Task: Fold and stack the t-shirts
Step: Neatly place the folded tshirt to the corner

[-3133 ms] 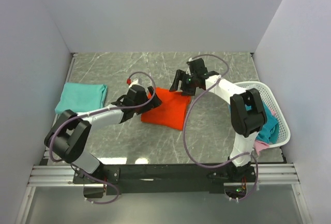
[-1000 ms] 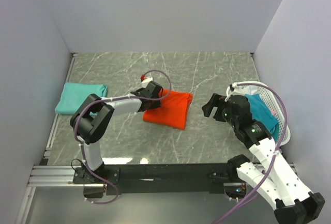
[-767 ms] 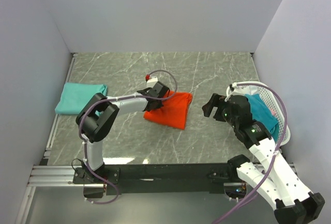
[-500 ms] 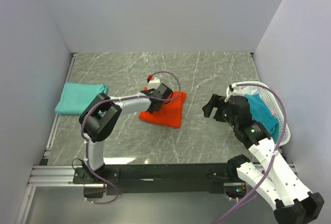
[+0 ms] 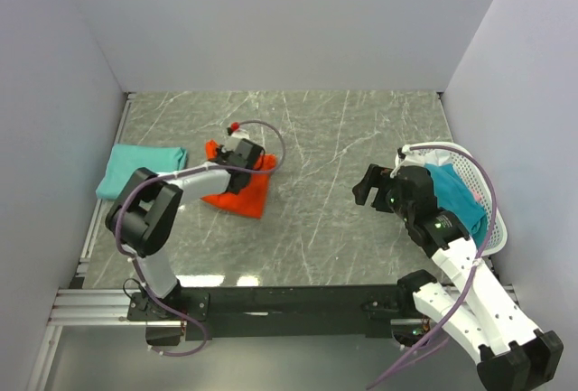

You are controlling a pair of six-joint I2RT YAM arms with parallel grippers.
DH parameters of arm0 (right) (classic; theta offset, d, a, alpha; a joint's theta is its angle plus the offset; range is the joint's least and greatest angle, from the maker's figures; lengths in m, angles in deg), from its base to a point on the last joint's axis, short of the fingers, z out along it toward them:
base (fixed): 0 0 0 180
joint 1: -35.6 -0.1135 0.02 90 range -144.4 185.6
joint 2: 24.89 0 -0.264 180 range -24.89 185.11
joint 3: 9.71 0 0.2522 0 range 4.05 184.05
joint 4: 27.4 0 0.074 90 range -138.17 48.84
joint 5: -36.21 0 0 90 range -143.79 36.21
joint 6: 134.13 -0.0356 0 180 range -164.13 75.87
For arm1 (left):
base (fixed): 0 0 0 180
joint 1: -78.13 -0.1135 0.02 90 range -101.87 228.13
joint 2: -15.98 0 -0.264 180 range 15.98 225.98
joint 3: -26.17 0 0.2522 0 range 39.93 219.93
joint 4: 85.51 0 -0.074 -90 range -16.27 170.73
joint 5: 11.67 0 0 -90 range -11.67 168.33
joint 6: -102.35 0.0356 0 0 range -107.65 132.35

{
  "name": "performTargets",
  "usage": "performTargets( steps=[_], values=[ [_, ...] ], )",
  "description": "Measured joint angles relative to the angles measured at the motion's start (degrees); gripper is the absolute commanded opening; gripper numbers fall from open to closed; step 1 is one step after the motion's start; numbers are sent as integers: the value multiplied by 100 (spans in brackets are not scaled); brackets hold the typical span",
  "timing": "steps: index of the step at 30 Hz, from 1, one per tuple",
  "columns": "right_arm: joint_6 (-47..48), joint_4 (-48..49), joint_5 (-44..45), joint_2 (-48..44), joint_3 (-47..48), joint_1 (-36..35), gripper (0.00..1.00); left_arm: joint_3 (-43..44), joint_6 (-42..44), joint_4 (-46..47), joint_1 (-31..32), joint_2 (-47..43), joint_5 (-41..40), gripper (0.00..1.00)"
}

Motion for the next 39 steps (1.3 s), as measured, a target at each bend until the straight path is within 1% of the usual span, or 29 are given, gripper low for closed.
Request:
performTargets(
  steps=[4,8,11,18,25,31,34,39],
  values=[
    [20,42,-52,2,-2,26,93,-140,734,334,-431,-118,-109,1],
    [39,76,-85,33,-2,76,93,-127,1346,457,-616,-160,70,1],
    [44,83,-111,85,-2,114,93,-48,1740,330,-785,-260,328,1],
    [57,92,-138,116,-2,179,93,452,2736,-140,-1200,-363,857,1],
    [61,127,-81,232,-2,319,93,426,3032,-42,-1419,-361,946,1],
    [63,125,-83,450,-2,452,93,323,3008,236,-1681,-413,590,1],
    [66,125,-98,457,-2,490,93,225,2977,332,-1740,-586,450,1],
    [70,127,-146,455,-2,511,93,181,2975,389,-1790,-1126,382,1]
  ],
)
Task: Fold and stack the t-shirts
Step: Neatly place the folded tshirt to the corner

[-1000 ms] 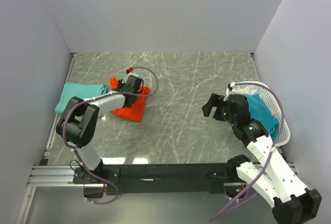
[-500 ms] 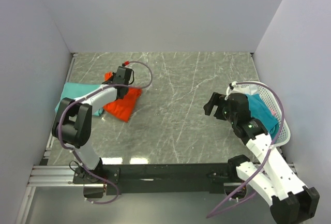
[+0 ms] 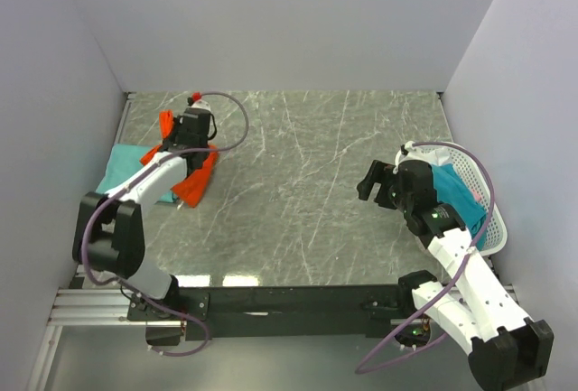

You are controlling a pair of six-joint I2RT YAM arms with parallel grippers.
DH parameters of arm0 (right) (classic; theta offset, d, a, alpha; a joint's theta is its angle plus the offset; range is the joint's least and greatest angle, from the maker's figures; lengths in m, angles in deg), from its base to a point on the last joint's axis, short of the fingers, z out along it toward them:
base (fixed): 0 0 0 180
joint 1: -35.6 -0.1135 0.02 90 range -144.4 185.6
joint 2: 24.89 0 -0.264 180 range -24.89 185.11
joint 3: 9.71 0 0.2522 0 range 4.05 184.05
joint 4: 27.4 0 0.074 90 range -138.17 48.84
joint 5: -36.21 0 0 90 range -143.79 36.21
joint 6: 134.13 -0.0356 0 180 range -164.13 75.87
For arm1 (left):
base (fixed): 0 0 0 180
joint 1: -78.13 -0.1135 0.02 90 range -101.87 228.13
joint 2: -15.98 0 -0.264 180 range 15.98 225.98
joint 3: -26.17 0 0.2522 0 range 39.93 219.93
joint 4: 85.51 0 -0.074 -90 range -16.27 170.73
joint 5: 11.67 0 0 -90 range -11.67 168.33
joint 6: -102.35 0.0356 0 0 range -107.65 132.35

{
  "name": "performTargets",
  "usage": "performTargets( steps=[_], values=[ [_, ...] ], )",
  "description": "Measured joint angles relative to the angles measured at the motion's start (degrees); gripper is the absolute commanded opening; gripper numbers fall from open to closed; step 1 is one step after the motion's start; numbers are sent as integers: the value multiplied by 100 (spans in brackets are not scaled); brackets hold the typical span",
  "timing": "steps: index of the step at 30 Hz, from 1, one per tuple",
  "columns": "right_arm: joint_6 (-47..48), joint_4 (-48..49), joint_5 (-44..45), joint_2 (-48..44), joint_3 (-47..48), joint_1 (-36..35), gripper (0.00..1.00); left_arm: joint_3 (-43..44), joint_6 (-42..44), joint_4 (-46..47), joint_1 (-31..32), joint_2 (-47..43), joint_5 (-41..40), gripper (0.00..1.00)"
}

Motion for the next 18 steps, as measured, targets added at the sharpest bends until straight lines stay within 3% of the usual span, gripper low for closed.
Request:
performTargets(
  steps=[8,18],
  values=[
    [11,2,-66,-17,0,0,93,0,208,90,-101,-765,175,1],
    [13,15,-87,-39,0,2,93,2,321,48,-221,-835,304,1]
  ],
)
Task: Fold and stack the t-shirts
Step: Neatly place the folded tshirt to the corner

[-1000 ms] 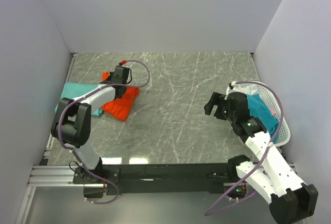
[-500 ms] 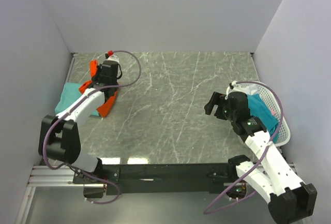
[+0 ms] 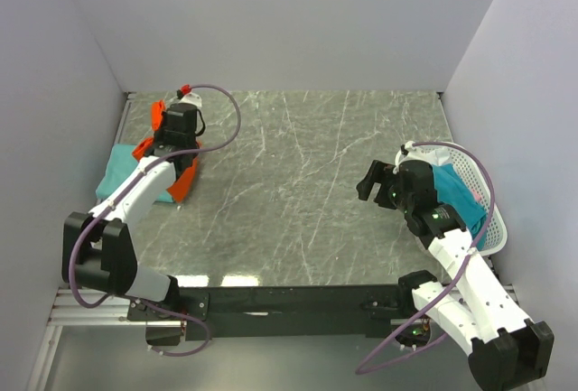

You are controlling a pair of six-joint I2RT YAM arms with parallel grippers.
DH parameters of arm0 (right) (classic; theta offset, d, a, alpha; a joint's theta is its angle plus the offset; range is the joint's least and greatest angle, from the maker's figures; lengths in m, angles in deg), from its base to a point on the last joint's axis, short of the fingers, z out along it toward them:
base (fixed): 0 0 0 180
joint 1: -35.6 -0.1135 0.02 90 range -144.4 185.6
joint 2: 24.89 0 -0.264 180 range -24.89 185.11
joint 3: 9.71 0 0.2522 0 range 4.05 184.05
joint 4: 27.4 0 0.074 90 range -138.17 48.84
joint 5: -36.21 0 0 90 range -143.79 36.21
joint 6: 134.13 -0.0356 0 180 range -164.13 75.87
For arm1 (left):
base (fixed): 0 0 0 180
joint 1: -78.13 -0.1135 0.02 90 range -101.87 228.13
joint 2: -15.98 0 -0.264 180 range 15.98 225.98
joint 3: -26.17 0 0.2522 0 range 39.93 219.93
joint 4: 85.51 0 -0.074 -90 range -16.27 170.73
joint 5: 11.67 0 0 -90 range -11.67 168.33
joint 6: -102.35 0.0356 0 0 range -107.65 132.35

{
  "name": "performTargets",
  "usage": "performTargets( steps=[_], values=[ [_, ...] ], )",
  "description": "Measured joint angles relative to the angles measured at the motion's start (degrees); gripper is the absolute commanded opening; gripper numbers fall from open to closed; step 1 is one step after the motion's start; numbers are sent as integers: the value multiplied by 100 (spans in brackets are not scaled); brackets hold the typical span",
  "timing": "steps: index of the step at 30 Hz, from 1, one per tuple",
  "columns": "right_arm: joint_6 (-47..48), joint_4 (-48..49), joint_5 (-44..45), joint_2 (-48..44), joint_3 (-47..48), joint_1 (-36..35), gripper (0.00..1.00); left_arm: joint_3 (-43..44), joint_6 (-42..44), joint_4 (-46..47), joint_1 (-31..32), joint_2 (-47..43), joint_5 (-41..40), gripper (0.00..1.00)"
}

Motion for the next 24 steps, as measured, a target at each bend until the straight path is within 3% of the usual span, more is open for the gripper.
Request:
performTargets(
  steps=[15,24],
  values=[
    [0,9,-17,-22,0,11,93,-70,2,393,-595,-409,640,1],
    [2,11,-13,-9,0,13,93,-105,-201,400,-1029,595,787,1]
  ],
)
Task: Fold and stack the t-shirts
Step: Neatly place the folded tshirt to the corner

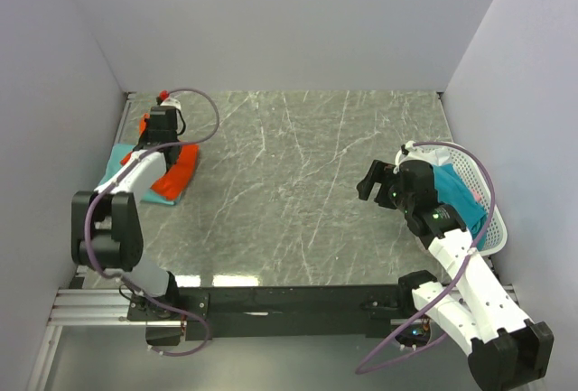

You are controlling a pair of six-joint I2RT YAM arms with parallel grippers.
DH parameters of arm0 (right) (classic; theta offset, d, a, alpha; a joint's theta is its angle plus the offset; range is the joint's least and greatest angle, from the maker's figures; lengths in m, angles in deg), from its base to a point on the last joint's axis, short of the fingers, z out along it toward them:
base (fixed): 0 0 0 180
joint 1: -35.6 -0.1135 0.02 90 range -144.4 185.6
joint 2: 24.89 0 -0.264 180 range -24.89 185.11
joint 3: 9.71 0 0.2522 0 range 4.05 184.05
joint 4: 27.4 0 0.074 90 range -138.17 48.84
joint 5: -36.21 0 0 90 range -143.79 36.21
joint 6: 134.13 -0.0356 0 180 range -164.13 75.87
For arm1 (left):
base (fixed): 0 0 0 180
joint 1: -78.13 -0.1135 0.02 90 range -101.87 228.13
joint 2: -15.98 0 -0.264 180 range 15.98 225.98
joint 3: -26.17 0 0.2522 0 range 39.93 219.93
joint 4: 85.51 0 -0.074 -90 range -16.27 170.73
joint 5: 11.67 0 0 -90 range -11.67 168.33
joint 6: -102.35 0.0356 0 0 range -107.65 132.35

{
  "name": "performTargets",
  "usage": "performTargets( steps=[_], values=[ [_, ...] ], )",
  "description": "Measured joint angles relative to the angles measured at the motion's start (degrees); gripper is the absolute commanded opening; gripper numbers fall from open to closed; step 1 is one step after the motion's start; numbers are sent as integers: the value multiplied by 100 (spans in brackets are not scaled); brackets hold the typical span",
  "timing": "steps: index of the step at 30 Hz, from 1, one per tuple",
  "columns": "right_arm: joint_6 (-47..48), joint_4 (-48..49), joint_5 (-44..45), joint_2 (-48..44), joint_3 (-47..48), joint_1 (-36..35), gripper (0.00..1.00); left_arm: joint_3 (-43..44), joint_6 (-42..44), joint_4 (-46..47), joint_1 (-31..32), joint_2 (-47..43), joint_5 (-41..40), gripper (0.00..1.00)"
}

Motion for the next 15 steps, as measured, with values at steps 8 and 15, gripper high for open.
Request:
performTargets(
  steps=[8,15],
  values=[
    [0,0,15,55,0,59,93,37,-133,-98,-452,581,-120,1],
    [2,2,15,85,0,111,93,348,-238,-262,-730,603,-22,1]
  ],
)
